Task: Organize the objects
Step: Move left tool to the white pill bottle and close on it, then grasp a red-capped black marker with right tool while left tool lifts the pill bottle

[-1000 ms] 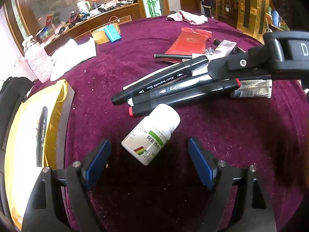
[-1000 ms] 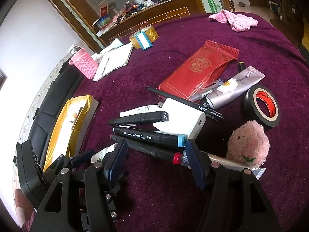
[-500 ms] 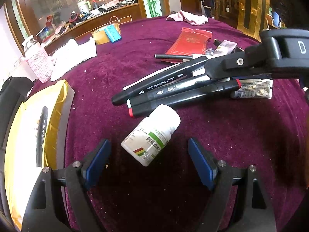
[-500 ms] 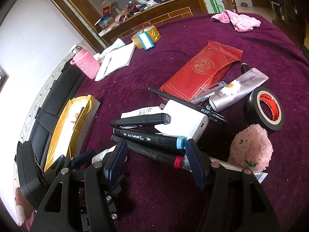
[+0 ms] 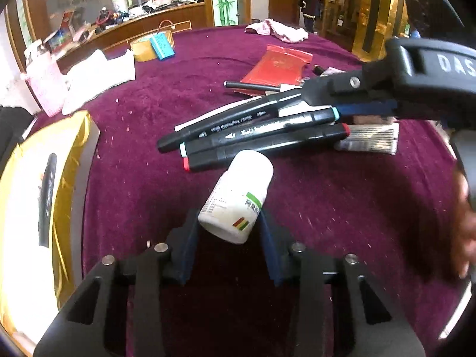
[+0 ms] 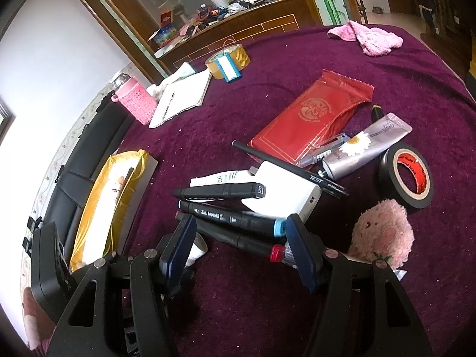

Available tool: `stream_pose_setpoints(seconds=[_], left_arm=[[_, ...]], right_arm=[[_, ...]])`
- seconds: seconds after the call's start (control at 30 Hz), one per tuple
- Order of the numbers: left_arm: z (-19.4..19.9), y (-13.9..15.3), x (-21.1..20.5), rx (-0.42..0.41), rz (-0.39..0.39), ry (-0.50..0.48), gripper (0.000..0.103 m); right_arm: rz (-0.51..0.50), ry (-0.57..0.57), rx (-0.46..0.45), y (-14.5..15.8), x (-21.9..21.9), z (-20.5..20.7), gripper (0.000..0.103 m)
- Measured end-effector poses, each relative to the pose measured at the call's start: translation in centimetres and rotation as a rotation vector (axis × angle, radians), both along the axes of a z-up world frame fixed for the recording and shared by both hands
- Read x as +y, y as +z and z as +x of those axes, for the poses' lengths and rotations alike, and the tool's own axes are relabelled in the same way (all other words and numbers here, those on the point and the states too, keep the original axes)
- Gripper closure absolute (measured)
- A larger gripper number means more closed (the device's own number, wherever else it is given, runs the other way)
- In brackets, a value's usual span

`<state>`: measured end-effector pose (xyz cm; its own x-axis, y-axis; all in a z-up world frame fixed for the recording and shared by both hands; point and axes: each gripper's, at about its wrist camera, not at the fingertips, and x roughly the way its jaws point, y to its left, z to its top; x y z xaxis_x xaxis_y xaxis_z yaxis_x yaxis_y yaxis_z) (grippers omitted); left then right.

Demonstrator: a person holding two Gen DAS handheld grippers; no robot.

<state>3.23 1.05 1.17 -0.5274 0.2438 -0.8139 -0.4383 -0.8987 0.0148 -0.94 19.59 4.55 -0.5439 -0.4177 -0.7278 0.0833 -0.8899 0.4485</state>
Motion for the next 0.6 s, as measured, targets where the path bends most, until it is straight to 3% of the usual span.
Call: stream_pose_setpoints(seconds=[0.13,0.43,0.53,0.6], left_arm=[[1.0,0.7,-2.7,-0.067,0.121,0.036,0.067],[4.0,2.8,-8.1,-0.055,0.249,0.115,0.072],[4.7,3.0,-8.7,-0.041,0.252,0.109,0.072],[4.6,2.8,-9.0,-0.044,0.262,0.103,0.072]], right_arm=[[-0.015,0.031,0.009,0.4,-0.4,-0.2,0.046],[-0.039,0.101,-0.021,-0.1,-2.9,0.0,0.046],[0.016,0.173,0.011,0.7,-4.7,1.2,0.046],[0.122,0.222,0.013,0.7,-6.4,1.4,0.046]])
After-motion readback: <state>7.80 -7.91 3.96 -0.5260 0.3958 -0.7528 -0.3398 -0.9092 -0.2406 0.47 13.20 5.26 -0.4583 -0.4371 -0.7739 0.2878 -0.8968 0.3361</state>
